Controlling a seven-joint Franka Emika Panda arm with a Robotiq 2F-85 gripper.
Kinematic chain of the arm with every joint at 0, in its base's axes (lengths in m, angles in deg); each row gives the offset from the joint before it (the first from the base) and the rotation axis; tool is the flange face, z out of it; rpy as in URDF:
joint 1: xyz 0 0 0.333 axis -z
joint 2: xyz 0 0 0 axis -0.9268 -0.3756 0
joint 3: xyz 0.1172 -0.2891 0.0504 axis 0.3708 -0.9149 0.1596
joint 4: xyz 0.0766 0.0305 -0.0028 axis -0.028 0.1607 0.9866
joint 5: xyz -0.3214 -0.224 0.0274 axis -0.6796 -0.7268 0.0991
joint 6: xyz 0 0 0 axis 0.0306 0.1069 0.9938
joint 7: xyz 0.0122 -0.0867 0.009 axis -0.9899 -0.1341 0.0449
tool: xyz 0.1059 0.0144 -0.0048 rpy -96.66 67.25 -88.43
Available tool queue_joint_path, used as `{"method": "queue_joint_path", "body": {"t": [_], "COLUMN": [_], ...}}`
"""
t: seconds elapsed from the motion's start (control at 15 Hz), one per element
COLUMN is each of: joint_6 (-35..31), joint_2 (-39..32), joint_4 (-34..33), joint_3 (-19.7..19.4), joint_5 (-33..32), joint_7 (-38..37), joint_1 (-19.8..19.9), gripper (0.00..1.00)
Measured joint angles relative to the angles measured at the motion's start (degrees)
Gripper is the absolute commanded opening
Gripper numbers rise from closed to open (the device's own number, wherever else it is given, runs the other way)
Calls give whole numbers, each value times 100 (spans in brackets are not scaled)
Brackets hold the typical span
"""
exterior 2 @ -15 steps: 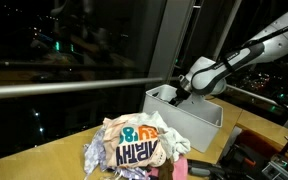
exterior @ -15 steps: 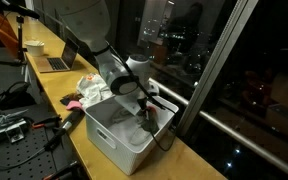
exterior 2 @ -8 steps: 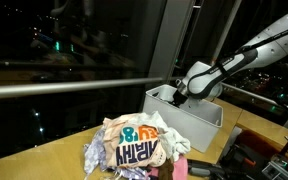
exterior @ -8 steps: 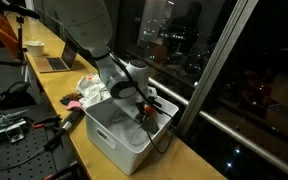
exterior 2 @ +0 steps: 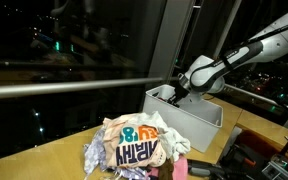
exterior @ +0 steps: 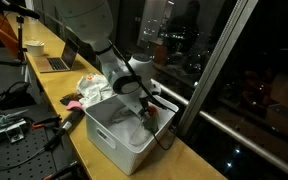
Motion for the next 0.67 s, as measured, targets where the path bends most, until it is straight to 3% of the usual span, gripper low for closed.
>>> {"method": "queue_joint_path", "body": {"t": [0.4, 0.67], "joint_6": [134, 429], "joint_2": [1037, 1914], "joint_4": [318, 538], "joint_3": [260, 334], "joint_5": [3, 10], "joint_7": [-5, -80], "joint_1": [-58, -301], "gripper": [3, 3]}}
